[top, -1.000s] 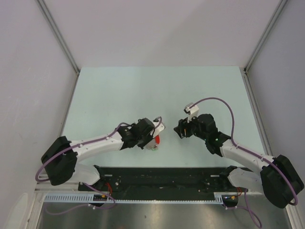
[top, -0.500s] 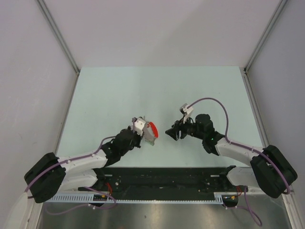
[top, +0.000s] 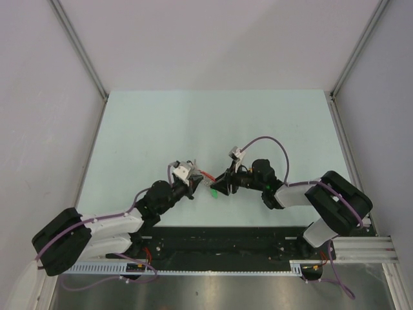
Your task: Put the keys on the keyring
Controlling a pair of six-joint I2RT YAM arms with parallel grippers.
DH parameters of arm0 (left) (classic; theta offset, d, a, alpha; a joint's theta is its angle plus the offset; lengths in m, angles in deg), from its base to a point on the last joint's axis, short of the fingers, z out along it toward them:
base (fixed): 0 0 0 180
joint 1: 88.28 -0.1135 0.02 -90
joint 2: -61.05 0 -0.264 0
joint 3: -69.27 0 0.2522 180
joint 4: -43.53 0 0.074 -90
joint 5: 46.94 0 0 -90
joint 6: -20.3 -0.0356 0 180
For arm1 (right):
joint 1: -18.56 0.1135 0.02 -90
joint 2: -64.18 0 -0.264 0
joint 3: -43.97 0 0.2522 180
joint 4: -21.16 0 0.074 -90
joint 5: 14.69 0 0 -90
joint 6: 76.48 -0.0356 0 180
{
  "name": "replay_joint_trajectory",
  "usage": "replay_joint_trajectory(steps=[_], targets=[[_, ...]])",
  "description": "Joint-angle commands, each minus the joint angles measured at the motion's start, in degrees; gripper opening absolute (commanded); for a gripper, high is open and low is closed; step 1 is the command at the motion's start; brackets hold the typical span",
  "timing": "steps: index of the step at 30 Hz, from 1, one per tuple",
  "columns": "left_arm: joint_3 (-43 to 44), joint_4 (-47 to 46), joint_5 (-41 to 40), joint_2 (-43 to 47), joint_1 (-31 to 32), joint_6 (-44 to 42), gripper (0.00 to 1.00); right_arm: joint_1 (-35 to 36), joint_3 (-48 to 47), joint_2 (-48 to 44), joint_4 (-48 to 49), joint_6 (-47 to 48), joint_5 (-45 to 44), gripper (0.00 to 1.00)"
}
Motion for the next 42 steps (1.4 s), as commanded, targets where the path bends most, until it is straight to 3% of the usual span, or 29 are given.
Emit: replay_joint_trajectory(steps=[1,9,15,26,42], targets=[[-0.3,-6.6,1.6,-0.4,-0.2,1.1,0.01,0.3,-1.8,0.2,8.1,-0.7,-0.4,0.5],[0.4,-5.6,2.6,-1.9,-0.2,0.9,0.01,-0.1,-2.5,-3.7,6.3,-0.5,-0.5,0.49],[0.0,-5.5,3.6,-2.5,-0.2,0.7,0.0,-1.2,-2.9,-7.9,-1.6,4.4,-2.4,0.51],[-0.4,-6.6,6.1,-2.4,-0.2,0.5,0.0,-3.4,-7.1,1.6,1.7,7.1,10.5,0.45],[-0.6,-6.3,6.1,-2.0,-0.2,0.8,0.0,-2.3,-9.1,8.2,3.0,8.0,12.8,0.39]])
